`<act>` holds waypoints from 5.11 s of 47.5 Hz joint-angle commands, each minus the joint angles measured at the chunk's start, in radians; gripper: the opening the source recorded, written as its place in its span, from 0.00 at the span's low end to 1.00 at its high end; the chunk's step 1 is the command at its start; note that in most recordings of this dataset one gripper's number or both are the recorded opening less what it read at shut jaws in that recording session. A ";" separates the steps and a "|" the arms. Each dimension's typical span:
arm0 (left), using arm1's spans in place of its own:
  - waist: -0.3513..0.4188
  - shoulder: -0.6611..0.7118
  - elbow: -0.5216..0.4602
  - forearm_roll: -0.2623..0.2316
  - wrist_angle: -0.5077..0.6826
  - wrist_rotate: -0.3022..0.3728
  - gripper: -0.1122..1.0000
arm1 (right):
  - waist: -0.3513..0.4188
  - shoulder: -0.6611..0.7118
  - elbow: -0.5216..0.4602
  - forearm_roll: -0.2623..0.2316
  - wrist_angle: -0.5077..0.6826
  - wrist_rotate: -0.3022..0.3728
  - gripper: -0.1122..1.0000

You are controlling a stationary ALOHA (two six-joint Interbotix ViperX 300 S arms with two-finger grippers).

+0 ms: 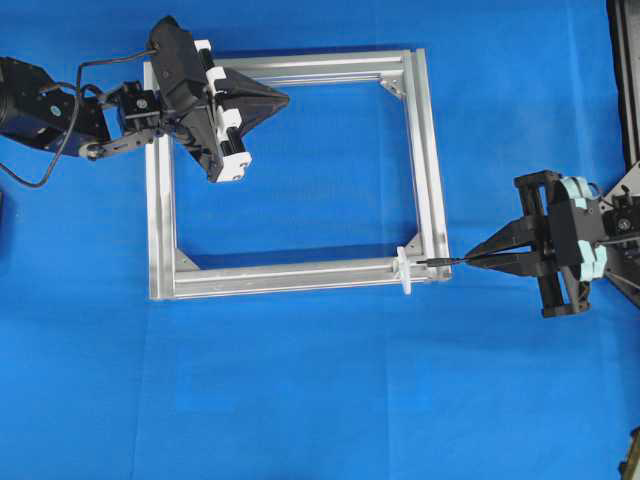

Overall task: Insert the wire through the string loop located on the right side.
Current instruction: 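Push the USB plug leftward through the white zip-tie loop, then move the open left gripper to the plug emerging from the loop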

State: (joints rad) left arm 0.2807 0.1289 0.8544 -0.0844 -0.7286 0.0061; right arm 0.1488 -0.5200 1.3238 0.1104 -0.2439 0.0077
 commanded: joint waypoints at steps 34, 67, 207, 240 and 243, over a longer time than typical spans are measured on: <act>0.000 -0.031 -0.009 0.003 -0.005 0.002 0.10 | -0.002 -0.002 -0.009 0.000 -0.009 -0.002 0.07; 0.002 -0.031 -0.012 0.003 -0.006 0.002 0.10 | -0.002 0.135 -0.061 -0.002 -0.123 -0.002 0.07; -0.403 0.100 -0.291 0.003 0.207 -0.106 0.10 | 0.002 0.370 -0.253 -0.014 -0.155 -0.002 0.07; -0.403 0.114 -0.298 0.003 0.235 -0.106 0.51 | 0.002 0.370 -0.253 -0.014 -0.156 -0.002 0.07; -0.403 0.114 -0.298 0.003 0.238 -0.106 0.70 | 0.002 0.370 -0.255 -0.014 -0.155 -0.002 0.07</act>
State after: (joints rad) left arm -0.1227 0.2577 0.5768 -0.0828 -0.4909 -0.0997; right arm 0.1488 -0.1427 1.0876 0.0982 -0.3896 0.0077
